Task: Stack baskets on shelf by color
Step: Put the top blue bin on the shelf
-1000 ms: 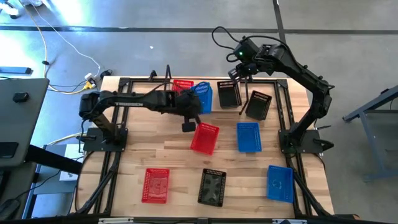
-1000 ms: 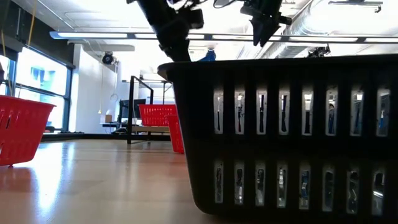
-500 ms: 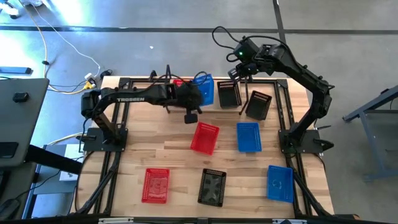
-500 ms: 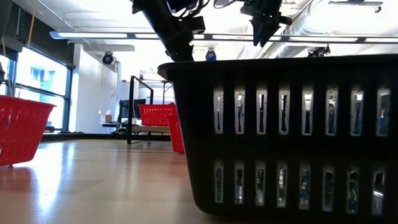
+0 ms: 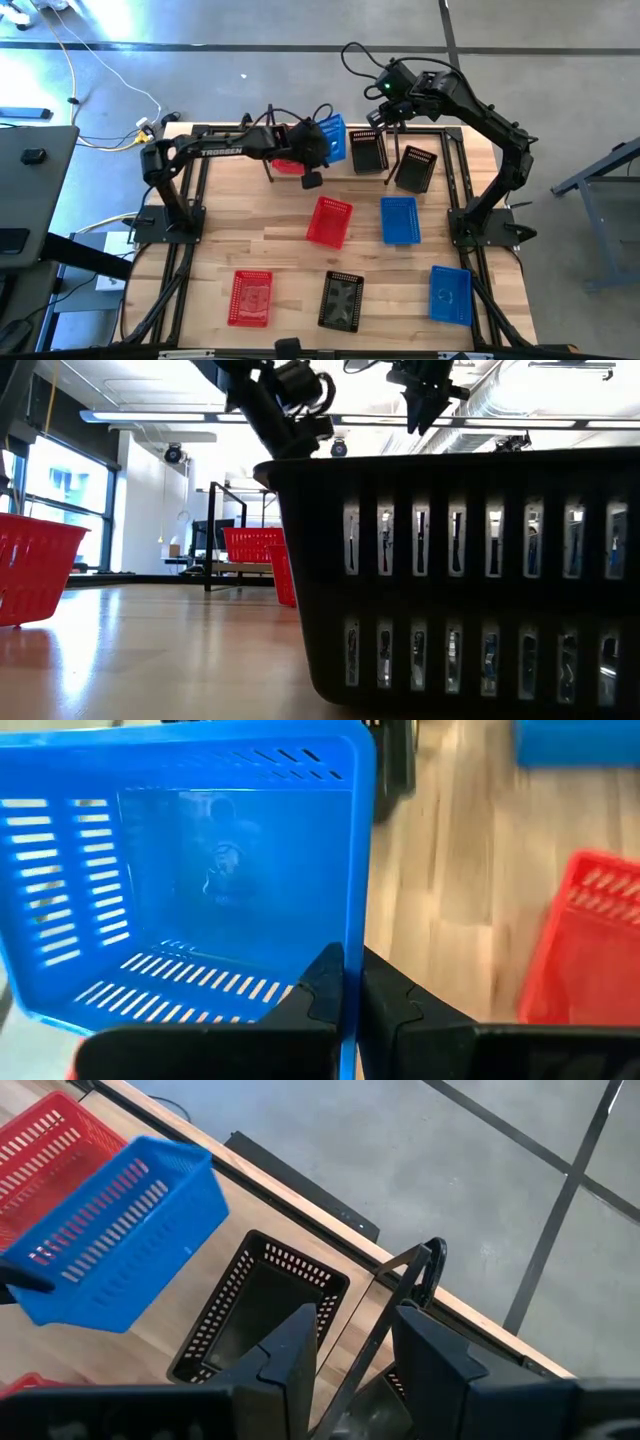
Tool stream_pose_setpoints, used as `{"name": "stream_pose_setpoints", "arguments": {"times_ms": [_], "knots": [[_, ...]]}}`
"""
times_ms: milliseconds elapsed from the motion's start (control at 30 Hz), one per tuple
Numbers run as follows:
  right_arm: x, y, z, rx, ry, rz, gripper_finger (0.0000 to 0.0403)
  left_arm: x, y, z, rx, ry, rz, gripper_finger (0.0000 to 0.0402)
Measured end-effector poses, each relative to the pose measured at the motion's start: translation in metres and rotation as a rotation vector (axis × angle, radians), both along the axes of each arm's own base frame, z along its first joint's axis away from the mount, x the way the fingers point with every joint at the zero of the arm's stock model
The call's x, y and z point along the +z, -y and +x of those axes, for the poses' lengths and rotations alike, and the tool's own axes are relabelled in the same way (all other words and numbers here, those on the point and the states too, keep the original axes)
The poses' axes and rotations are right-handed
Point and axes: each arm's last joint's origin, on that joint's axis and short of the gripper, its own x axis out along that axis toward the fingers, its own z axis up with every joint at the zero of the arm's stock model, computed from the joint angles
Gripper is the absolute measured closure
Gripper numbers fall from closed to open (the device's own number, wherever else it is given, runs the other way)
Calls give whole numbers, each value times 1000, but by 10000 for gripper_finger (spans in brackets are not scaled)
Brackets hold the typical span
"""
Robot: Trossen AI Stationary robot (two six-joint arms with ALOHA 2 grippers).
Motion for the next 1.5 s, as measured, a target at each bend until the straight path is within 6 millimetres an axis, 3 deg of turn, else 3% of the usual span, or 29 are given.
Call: {"name": "stream_pose_setpoints", "arguments": {"times_ms": [733,1500], "knots": [[0,0,0,0,0,0,284,-34,1,12,-27,-96,-53,401],[0,0,0,0,0,0,284,-34,4,13,-22,-101,-44,360]]}}
